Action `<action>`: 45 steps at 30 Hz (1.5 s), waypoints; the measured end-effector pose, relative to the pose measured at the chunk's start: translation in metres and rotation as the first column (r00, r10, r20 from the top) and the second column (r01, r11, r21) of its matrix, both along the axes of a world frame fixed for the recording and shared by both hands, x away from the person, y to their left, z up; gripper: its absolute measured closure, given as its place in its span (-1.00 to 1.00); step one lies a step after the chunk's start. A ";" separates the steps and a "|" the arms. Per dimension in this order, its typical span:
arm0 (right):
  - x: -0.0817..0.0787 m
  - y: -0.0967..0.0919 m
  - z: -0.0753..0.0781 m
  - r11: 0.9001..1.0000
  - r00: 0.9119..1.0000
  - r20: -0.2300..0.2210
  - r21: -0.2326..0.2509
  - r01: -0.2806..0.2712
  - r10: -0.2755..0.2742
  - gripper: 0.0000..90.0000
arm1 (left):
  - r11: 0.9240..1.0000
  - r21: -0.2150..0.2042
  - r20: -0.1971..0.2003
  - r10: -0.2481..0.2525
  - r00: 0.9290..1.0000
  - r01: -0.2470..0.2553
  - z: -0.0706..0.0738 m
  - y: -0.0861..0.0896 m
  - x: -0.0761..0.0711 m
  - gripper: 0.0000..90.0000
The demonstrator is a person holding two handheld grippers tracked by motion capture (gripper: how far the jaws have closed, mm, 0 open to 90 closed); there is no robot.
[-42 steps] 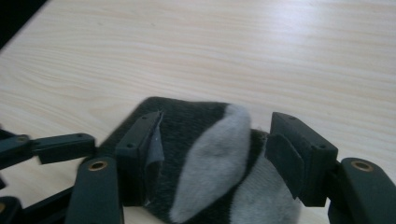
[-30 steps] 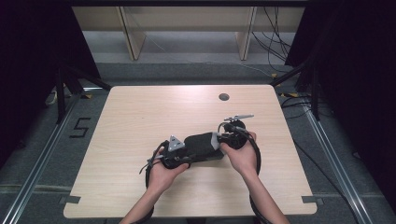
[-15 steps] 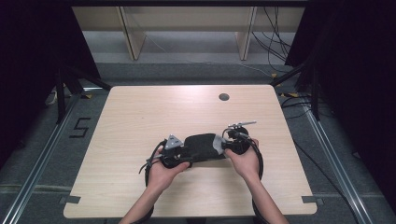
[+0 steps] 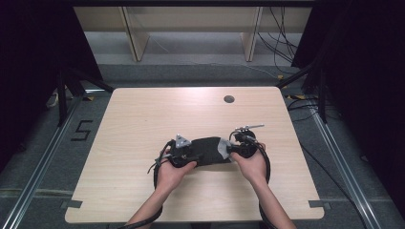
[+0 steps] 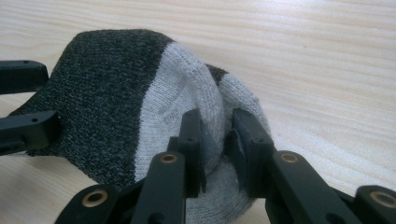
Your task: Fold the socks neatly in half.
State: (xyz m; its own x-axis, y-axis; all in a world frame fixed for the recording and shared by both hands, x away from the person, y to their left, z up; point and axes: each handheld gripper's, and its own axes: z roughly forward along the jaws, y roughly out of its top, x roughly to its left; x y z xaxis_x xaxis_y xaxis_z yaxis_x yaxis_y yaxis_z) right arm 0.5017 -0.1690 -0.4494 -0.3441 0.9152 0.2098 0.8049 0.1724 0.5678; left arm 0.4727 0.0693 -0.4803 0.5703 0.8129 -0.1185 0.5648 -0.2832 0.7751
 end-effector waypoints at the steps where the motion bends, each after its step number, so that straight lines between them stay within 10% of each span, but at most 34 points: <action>1: 0.000 0.000 0.000 1.000 1.000 -0.002 -0.011 -0.002 0.002 0.66 | 1.000 0.009 0.003 -0.004 1.000 0.004 -0.001 -0.001 0.000 -0.01; 9: 0.000 0.000 -0.004 0.999 0.999 0.003 0.010 -0.042 0.042 0.66 | 1.000 -0.002 -0.002 0.003 1.000 -0.003 -0.004 0.001 0.005 0.01; 15: -0.006 0.008 0.011 0.995 0.997 0.069 -0.098 -0.028 0.035 0.23 | 1.000 0.011 0.023 -0.001 1.000 0.000 -0.003 -0.001 0.003 0.00; 22: -0.014 0.024 0.036 0.986 0.961 0.259 -0.158 -0.055 0.095 0.61 | 1.000 0.006 0.023 -0.001 1.000 0.001 -0.004 0.000 0.003 -0.01; 30: -0.005 0.024 0.012 0.987 0.986 0.128 -0.136 -0.089 0.107 0.83 | 1.000 0.002 0.023 0.004 1.000 -0.004 -0.004 0.000 0.004 -0.01; 45: -0.002 0.013 -0.004 0.992 0.986 0.131 -0.086 -0.091 0.102 0.79 | 1.000 -0.015 0.028 0.018 0.999 -0.017 -0.006 0.002 0.010 0.00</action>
State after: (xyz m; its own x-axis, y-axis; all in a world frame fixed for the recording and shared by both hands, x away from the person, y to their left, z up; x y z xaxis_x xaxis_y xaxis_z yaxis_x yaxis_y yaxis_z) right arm 0.4999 -0.1564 -0.4538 -0.4516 0.8883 0.0835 0.6991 0.2941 0.6518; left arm 0.4824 0.0716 -0.4862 0.5591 0.8211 -0.1144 0.5476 -0.2621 0.7946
